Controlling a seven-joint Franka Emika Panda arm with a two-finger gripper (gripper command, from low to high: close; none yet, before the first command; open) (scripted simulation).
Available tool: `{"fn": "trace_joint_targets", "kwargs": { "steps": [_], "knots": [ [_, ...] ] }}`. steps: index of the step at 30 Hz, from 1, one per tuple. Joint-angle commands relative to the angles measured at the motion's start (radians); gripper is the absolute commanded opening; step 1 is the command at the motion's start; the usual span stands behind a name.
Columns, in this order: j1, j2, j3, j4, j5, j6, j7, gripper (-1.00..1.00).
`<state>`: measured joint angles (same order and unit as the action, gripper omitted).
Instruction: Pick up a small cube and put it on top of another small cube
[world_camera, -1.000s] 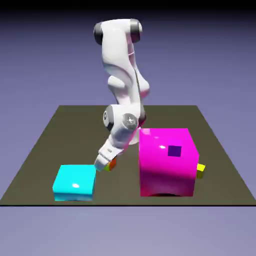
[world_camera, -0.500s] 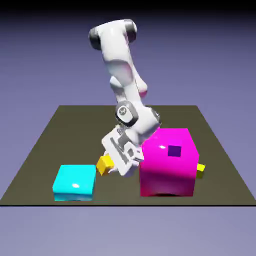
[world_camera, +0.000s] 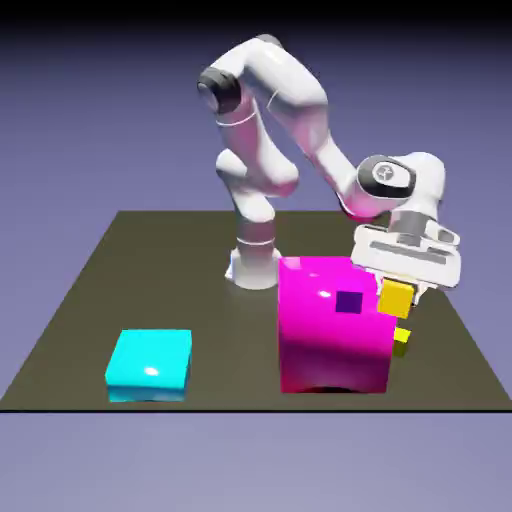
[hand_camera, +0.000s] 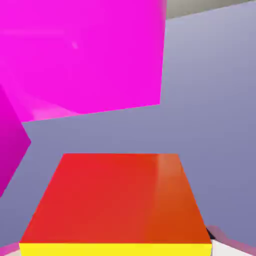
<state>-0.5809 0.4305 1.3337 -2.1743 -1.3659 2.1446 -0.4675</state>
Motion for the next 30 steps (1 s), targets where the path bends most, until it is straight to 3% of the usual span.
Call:
{"fn": "trace_joint_targets", "kwargs": {
  "steps": [1, 16, 30],
  "knots": [
    [0.033, 0.002, -0.005, 0.004, 0.032, 0.005, 0.044, -1.00],
    [0.522, 0.034, -0.088, 0.061, 0.533, 0.051, 0.696, -1.00],
    [0.677, 0.025, -0.560, 0.114, 0.958, -0.144, 1.305, -1.00]
  ]
}}
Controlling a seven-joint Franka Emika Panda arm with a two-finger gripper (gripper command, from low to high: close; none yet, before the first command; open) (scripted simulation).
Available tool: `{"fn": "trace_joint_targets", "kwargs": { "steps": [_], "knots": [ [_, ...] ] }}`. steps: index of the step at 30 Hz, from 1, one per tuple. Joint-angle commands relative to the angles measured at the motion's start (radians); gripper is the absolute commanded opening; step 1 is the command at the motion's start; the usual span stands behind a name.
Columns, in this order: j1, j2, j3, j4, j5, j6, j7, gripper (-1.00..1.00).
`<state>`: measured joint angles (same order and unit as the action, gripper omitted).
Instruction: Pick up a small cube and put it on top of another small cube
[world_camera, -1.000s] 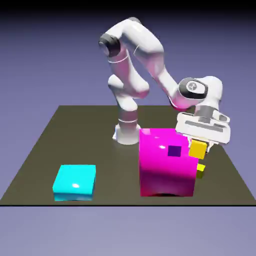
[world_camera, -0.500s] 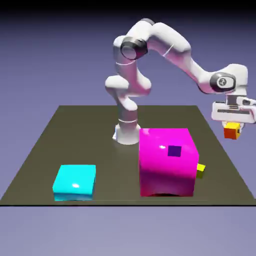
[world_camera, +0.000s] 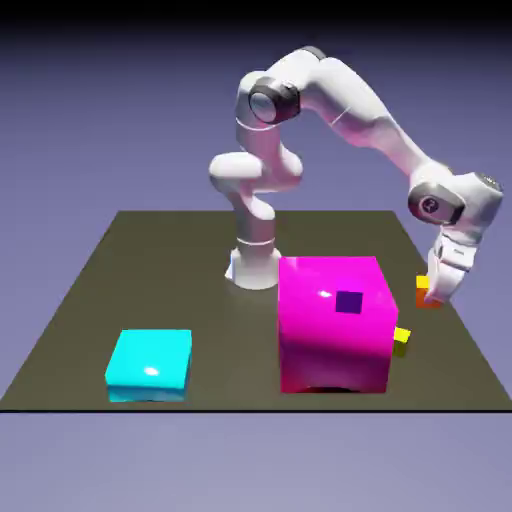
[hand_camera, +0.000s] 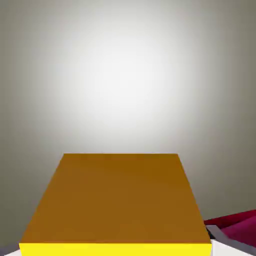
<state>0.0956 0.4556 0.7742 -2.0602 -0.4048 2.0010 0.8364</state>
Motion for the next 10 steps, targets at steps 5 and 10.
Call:
{"fn": "trace_joint_targets", "kwargs": {
  "steps": [5, 10],
  "knots": [
    [0.035, 0.057, -0.092, -0.036, -0.012, 0.066, 0.102, -1.00],
    [0.037, 0.065, -0.097, -0.041, -0.019, 0.077, 0.107, 1.00]
  ]
}}
